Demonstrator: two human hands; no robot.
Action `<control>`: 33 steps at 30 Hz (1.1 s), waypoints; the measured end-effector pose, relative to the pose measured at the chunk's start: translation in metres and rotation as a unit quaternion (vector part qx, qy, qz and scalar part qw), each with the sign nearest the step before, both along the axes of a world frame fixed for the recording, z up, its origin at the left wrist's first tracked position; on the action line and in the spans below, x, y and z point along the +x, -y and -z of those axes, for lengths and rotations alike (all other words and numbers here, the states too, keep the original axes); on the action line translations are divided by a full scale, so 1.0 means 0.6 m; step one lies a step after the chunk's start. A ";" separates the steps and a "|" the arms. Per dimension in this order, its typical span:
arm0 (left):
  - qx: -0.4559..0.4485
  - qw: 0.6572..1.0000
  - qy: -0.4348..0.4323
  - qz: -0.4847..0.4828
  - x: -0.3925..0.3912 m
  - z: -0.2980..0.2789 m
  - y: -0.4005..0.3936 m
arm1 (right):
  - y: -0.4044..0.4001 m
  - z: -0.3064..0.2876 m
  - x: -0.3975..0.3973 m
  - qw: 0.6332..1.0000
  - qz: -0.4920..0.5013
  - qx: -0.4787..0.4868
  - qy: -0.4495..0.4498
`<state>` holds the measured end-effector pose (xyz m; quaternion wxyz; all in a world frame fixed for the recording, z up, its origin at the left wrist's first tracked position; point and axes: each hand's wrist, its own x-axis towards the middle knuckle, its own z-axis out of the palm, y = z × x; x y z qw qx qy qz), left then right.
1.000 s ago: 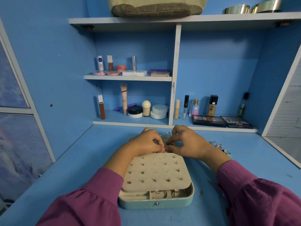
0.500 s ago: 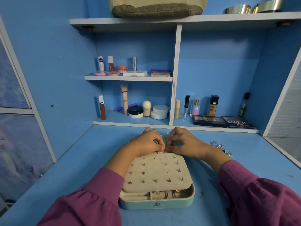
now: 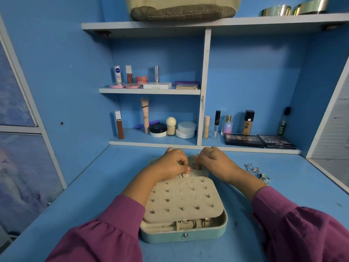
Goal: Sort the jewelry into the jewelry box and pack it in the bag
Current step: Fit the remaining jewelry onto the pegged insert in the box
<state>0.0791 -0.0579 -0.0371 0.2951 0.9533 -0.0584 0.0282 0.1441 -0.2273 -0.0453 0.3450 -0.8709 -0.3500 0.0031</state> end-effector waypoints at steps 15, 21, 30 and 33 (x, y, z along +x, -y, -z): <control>-0.008 1.000 0.012 -0.006 -0.001 0.001 0.000 | 0.009 -0.003 0.004 0.999 0.040 -0.006 0.035; -0.004 1.000 0.009 -0.005 0.001 0.002 0.000 | 0.003 0.006 0.013 0.997 0.047 -0.060 0.008; -0.011 1.000 0.014 -0.007 0.000 0.003 0.000 | -0.002 0.014 0.025 0.996 0.047 -0.041 -0.063; -0.016 1.000 0.012 -0.007 -0.001 0.003 -0.001 | 0.003 0.008 0.024 0.997 0.035 -0.006 -0.073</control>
